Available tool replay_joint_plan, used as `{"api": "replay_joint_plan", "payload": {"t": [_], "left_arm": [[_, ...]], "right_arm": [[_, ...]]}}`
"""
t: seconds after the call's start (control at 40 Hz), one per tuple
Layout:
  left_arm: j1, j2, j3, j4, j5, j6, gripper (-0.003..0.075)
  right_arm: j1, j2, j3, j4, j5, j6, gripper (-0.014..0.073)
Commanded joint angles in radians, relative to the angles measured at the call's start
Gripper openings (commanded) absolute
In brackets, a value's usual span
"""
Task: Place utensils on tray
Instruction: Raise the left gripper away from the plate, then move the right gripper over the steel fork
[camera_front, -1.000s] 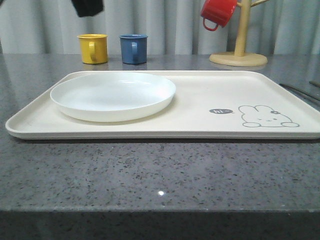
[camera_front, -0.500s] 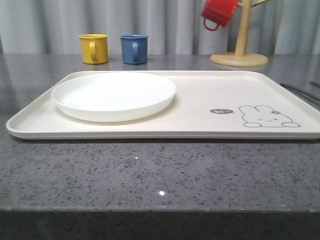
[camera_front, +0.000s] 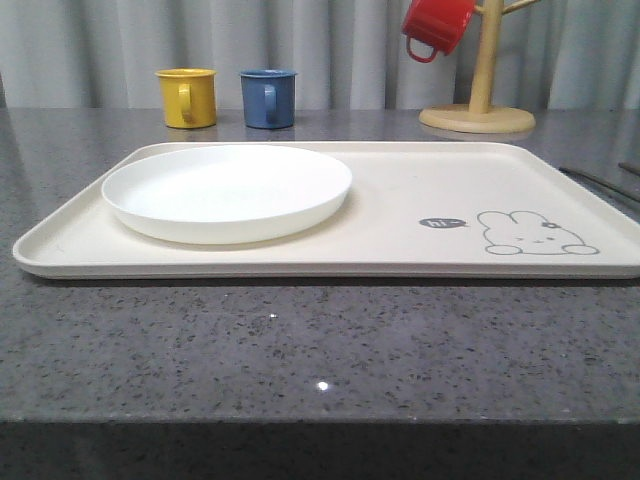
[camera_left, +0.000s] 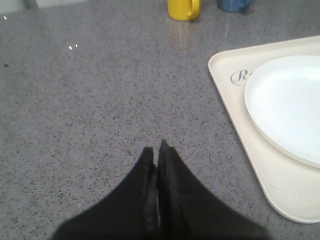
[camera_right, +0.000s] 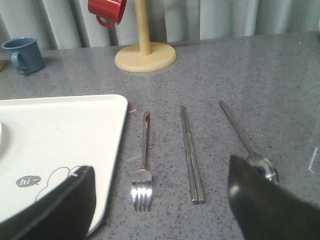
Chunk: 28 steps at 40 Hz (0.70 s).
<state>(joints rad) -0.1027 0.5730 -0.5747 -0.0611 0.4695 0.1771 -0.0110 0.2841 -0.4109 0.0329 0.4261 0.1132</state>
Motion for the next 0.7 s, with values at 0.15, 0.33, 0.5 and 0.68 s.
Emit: {"api": "replay_joint_plan", "payload": {"t": [0.15,0.33,0.5,0.68], "left_arm": [[0.001,-0.377,0.139,-0.013,-0.126,-0.008,-0.0018],[0.001,-0.536,0.191,-0.013,-0.123,-0.008,-0.0018],[0.001,-0.557,0.198,-0.013,-0.123,-0.008,-0.0018],[0.001,-0.557,0.198,-0.013,-0.123,-0.008,-0.0018]], "right_arm": [[-0.005,0.016,-0.031,-0.001,-0.074,-0.005,0.0571],[-0.005,0.016,-0.031,-0.001,-0.074,-0.005,0.0571],[-0.005,0.016,-0.031,-0.001,-0.074,-0.005,0.0571],[-0.005,0.016,-0.031,-0.001,-0.074,-0.005,0.0571]]}}
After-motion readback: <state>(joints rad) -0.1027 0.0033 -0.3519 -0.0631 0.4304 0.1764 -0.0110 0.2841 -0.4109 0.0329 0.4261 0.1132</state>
